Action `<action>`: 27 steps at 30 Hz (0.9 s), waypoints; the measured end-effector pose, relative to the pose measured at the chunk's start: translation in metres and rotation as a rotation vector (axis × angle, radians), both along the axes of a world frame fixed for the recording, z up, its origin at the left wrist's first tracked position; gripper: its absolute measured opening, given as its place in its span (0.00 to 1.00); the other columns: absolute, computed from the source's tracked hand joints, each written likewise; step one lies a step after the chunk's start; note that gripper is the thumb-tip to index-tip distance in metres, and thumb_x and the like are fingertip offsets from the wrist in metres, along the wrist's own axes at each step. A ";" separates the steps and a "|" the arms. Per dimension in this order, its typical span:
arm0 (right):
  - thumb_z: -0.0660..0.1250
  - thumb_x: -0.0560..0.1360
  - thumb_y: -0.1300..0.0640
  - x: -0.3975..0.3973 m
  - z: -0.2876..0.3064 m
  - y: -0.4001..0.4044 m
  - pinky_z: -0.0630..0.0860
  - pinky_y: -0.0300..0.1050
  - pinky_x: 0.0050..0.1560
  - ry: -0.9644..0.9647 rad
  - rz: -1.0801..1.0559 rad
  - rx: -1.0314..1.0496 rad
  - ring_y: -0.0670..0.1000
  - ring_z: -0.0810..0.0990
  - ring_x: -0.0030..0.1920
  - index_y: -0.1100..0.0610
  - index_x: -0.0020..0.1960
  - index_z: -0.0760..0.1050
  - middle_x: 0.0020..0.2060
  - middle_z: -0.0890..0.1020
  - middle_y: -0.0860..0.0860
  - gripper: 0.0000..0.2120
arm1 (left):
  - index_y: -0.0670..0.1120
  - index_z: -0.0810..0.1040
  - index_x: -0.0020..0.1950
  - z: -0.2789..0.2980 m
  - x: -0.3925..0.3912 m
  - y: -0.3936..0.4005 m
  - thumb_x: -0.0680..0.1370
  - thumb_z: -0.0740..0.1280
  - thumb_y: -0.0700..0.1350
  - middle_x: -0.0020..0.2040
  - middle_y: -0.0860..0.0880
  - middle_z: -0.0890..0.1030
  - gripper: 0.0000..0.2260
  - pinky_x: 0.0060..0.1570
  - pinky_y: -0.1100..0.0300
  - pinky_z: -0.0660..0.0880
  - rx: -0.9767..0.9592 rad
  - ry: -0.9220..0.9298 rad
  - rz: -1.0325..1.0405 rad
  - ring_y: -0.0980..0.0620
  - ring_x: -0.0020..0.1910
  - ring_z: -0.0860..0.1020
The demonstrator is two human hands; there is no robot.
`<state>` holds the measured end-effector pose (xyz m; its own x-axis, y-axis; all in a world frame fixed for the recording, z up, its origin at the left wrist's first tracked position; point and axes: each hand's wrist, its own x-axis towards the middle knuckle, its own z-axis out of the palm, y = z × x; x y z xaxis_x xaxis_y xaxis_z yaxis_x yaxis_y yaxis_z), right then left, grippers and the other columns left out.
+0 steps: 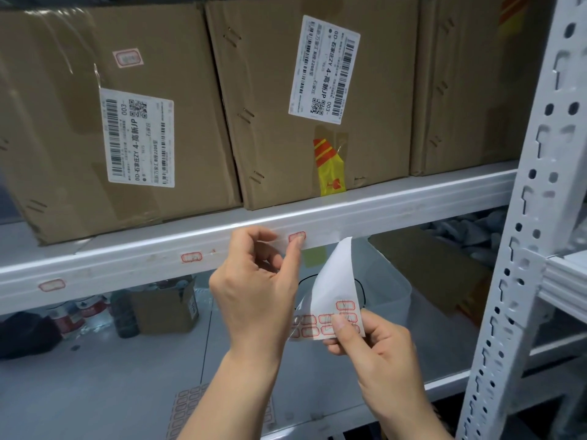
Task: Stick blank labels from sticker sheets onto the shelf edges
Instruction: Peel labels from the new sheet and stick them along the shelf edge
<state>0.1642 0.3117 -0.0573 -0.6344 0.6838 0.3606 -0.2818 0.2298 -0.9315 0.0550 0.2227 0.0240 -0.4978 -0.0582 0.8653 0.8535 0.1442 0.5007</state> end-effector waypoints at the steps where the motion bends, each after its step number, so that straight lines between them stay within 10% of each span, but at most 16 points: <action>1: 0.70 0.76 0.50 0.000 0.000 -0.001 0.86 0.47 0.43 0.007 0.004 -0.005 0.45 0.87 0.36 0.44 0.43 0.87 0.35 0.89 0.48 0.07 | 0.54 0.75 0.46 0.000 0.000 0.000 0.74 0.78 0.52 0.30 0.58 0.76 0.12 0.32 0.65 0.73 -0.004 0.007 0.002 0.55 0.30 0.78; 27: 0.69 0.80 0.54 0.009 0.018 -0.007 0.82 0.38 0.42 0.158 0.119 -0.053 0.48 0.88 0.43 0.54 0.50 0.87 0.42 0.89 0.53 0.08 | 0.45 0.88 0.53 -0.049 0.024 -0.019 0.77 0.73 0.45 0.45 0.51 0.80 0.07 0.42 0.55 0.77 -0.252 0.144 -0.234 0.49 0.44 0.80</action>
